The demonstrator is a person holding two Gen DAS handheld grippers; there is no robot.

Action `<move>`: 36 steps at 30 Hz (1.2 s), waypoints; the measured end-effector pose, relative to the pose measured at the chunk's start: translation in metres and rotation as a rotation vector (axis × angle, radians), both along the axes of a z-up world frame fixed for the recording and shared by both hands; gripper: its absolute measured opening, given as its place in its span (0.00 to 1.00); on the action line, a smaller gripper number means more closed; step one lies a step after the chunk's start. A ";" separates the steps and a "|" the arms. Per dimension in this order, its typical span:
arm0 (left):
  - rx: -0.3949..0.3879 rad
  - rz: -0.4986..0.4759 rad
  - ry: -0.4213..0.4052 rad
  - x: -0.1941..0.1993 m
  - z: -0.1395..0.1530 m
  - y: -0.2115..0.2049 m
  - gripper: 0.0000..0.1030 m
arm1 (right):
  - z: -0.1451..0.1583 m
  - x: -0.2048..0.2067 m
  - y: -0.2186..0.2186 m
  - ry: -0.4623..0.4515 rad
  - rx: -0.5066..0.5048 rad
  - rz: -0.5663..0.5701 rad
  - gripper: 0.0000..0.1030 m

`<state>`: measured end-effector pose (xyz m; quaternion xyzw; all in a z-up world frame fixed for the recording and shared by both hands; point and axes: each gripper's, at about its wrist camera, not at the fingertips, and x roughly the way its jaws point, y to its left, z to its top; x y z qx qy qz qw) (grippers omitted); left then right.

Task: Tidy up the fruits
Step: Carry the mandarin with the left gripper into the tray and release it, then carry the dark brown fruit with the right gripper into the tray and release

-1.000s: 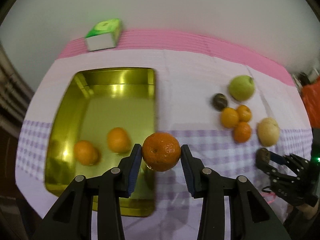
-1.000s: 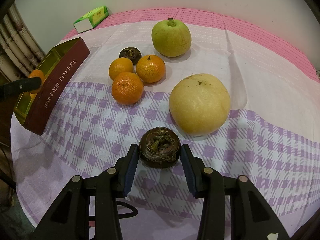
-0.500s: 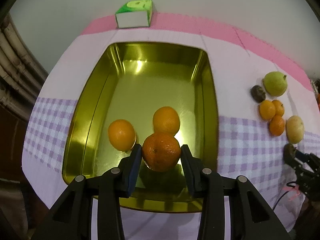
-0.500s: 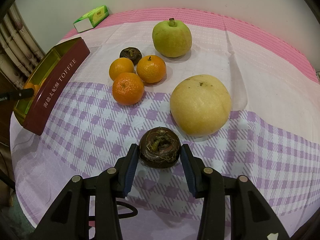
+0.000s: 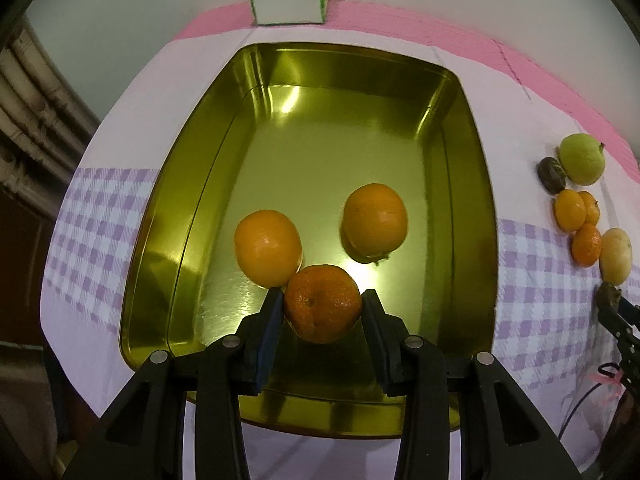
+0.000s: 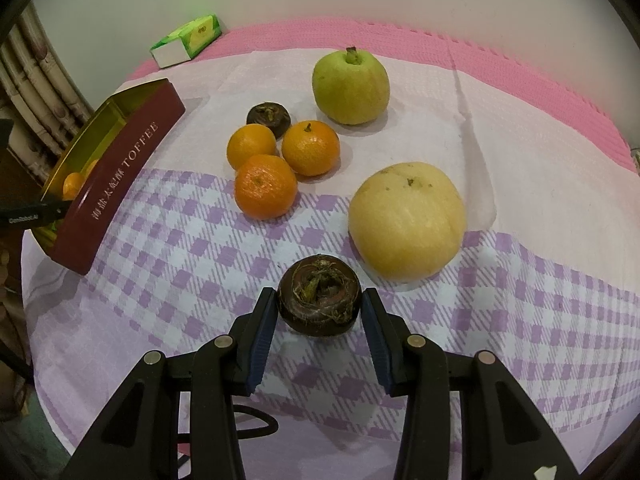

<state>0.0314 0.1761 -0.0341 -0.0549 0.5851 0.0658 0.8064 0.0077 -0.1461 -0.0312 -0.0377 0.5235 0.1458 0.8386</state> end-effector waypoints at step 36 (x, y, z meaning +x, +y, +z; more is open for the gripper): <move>0.000 0.219 -0.252 -0.035 0.077 0.082 0.64 | 0.060 0.004 0.188 -0.120 0.054 0.418 0.39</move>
